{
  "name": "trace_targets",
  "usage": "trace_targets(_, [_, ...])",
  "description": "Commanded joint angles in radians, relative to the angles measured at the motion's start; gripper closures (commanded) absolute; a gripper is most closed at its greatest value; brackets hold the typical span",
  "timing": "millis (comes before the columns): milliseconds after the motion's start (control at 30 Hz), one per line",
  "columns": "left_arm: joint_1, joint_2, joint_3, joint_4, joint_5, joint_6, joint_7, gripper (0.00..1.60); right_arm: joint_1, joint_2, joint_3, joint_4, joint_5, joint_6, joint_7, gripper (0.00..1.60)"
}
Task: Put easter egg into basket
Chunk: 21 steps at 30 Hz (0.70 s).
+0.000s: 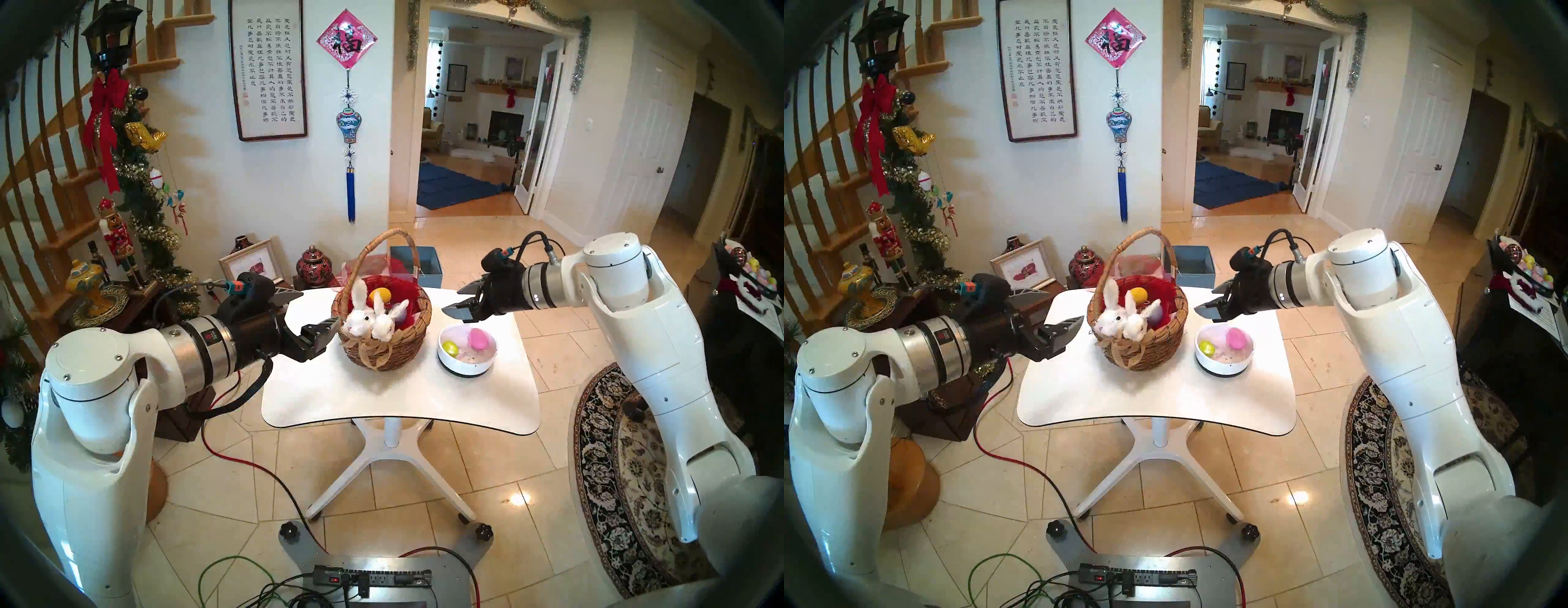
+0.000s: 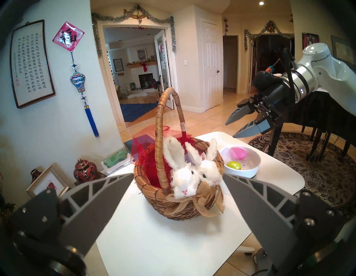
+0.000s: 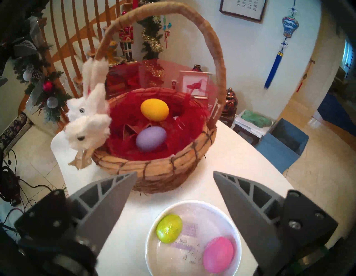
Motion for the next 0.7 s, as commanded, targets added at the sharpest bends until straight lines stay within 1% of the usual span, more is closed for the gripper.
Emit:
trace_targets(0, [-0.008,0.001,0.0,-0.004,-0.001,0.002,0.0,0.0,-0.044,0.026,0.033,-0.014,0.003,-0.002,-0.011,0.27])
trace_targets(200, [-0.009,0.0,0.0,-0.004,0.001,0.002,-0.001,0.0,-0.07,0.034,0.044,-0.019,0.002,0.003,-0.023,0.29])
trace_targets(267, [-0.009,0.0,0.0,-0.004,0.001,0.002,-0.002,0.0,-0.077,0.043,0.045,-0.021,-0.005,0.018,-0.032,0.31])
trace_targets(467, [-0.009,-0.002,0.0,-0.004,0.003,0.003,-0.003,0.0,-0.091,0.055,0.047,-0.017,-0.009,0.029,-0.041,0.4])
trace_targets(667, [-0.01,-0.003,0.0,-0.004,0.005,0.003,-0.005,0.0,-0.105,0.059,0.05,-0.014,-0.014,0.028,-0.044,0.37])
